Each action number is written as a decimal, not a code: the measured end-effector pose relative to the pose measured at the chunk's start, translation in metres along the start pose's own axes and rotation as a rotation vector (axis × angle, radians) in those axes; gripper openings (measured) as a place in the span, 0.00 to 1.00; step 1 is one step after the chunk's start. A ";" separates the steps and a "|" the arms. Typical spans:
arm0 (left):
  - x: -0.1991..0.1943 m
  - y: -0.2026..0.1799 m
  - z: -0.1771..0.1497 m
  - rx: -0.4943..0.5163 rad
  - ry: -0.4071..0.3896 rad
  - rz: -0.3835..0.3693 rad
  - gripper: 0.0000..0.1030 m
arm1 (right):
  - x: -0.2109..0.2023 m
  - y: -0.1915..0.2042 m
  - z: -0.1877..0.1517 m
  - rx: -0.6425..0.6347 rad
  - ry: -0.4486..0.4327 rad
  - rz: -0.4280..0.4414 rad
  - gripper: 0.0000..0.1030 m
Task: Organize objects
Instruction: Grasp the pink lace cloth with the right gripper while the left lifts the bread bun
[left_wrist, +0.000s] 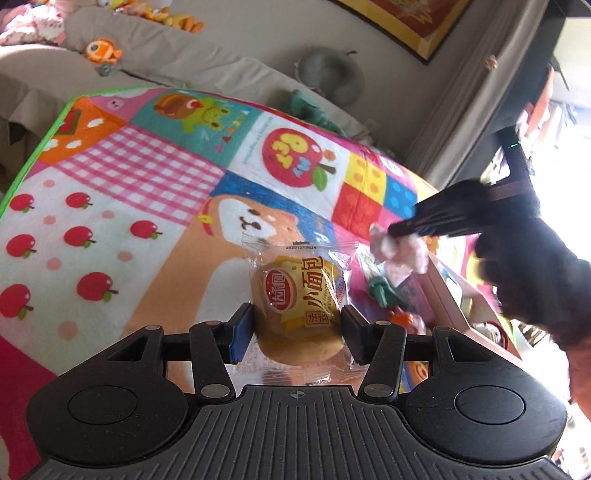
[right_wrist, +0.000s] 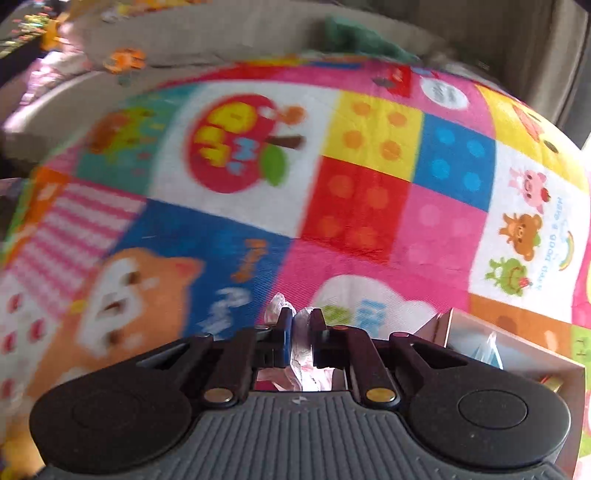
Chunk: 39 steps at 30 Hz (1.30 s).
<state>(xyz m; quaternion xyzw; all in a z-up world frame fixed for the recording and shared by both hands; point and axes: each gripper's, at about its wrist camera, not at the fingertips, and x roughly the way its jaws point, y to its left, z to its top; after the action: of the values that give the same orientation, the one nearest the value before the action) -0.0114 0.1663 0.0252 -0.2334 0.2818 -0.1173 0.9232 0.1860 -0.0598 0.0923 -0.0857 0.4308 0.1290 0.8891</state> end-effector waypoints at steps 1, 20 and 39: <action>-0.001 -0.003 -0.001 0.008 0.005 0.001 0.54 | -0.020 0.005 -0.010 -0.017 -0.014 0.047 0.09; -0.012 -0.112 -0.039 0.290 0.136 -0.013 0.54 | -0.141 0.011 -0.248 -0.310 -0.023 0.102 0.48; -0.007 -0.105 -0.040 0.271 0.175 0.036 0.54 | -0.153 -0.031 -0.264 -0.072 -0.129 0.201 0.79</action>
<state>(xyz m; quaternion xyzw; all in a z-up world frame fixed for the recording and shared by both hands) -0.0491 0.0637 0.0509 -0.0906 0.3467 -0.1575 0.9202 -0.0926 -0.1828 0.0519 -0.0653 0.3742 0.2379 0.8939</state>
